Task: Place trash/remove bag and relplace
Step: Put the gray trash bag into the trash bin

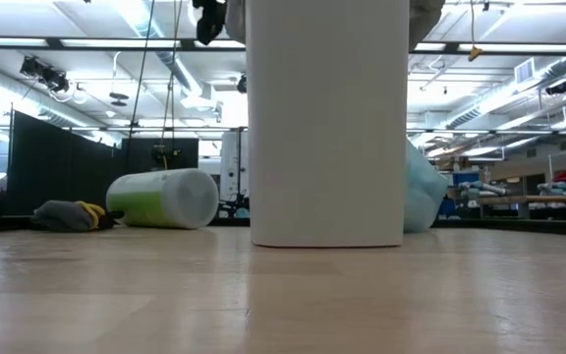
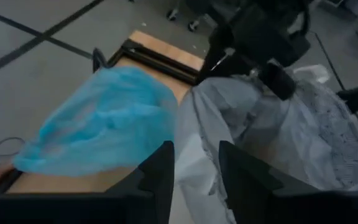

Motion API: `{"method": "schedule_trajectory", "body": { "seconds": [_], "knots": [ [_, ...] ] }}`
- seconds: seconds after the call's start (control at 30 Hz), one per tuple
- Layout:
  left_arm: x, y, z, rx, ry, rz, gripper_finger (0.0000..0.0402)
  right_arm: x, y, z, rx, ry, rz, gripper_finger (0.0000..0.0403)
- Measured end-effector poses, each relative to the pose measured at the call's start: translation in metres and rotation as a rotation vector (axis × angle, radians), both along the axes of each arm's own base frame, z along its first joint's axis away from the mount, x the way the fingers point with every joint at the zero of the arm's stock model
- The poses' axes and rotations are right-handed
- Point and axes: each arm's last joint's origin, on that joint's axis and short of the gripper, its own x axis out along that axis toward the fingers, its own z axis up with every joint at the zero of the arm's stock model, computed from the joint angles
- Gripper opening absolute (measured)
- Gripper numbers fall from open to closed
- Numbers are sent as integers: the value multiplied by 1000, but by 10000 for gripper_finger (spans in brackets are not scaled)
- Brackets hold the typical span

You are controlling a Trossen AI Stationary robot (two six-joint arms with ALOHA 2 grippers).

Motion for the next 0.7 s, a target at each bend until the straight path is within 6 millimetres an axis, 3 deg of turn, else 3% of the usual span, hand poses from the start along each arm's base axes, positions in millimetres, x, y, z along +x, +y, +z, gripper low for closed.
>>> {"method": "schedule_trajectory", "body": {
  "seconds": [0.3, 0.7],
  "knots": [
    [-5, -14, -8, -49, 100, -82, 141, 1, 0, 0, -3, -9, -1, 4],
    [-3, -13, -18, -16, 203, -58, 141, 4, -1, 2, -13, -45, 1, 36]
  ]
}}
